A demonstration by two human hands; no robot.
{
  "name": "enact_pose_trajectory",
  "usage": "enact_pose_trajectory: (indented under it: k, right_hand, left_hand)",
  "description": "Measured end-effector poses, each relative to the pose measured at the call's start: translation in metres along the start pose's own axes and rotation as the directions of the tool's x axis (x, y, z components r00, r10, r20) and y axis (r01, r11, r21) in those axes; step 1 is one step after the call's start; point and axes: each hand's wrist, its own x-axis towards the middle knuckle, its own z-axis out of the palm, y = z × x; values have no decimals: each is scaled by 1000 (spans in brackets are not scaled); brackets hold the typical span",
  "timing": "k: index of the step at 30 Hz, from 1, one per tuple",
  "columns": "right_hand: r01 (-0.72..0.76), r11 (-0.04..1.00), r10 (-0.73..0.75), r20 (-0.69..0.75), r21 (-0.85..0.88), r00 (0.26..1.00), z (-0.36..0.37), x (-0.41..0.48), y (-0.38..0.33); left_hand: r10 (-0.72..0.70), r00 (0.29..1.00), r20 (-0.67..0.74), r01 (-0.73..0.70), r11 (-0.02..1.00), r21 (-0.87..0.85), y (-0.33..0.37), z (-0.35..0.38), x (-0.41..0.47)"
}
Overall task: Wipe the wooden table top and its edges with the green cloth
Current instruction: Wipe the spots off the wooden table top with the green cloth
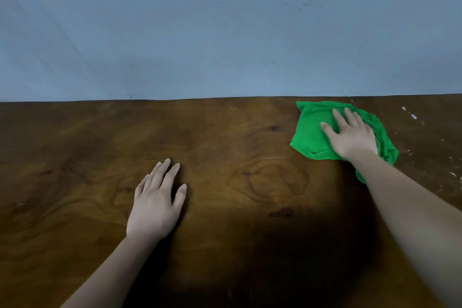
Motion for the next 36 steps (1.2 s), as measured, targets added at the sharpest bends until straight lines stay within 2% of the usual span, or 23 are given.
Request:
enact_pose_trajectory:
  k: [3,5,6,10,13,15,18,20,22,24,26,31,36]
  right_hand:
    - [-212,977,213,-24,24,977,11,10,-26]
    - [-264,964,264,-27,-3,964,19,11,-67]
    - [-244,970,244,-22,-21,970,24,10,-92]
    - [39,995,-35,42,-93,999,43,-16,-207]
    - [306,947,-297,96,-99,950,59,-49,-289]
    - [500,862,-487,138,-86,862,68,-69,-330]
    - [738,672,-712,219,-60,667,71,-76,-356]
    - [819,572,-788,245,-44,564,66,-60,-348]
    - [841,541,-813,244,-23,529,56,-38,-327]
    - [803,597,-783,221,1,582,45,-15,-296]
    - [720,694,-710,191,25,678,33,5,-257]
    - [418,908,-417,86,3,905,7,44,-132]
    - [62,997,-61,-22,37,998,6,46,-51]
  left_hand:
    - [-1,1000,7,1,1000,11,-1,0,1]
    - [0,1000,12,0,1000,18,-3,1,2]
    - [2,1000,11,-2,1000,21,-3,1,3]
    - [2,1000,15,-3,999,32,-3,1,4]
    - [20,1000,-4,-20,999,26,-5,2,3]
    - [36,999,-19,-36,999,21,-6,3,2]
    - [38,999,-29,-38,999,17,-7,4,0]
    - [35,999,-37,-34,999,20,-7,4,1]
    - [35,998,-42,-35,999,19,-7,5,1]
    - [28,999,-37,-28,999,19,-6,5,1]
    - [19,999,-28,-19,1000,19,-7,6,2]
    - [21,999,-34,-20,999,26,-6,6,3]
    - [29,999,-36,-28,999,28,-5,4,2]
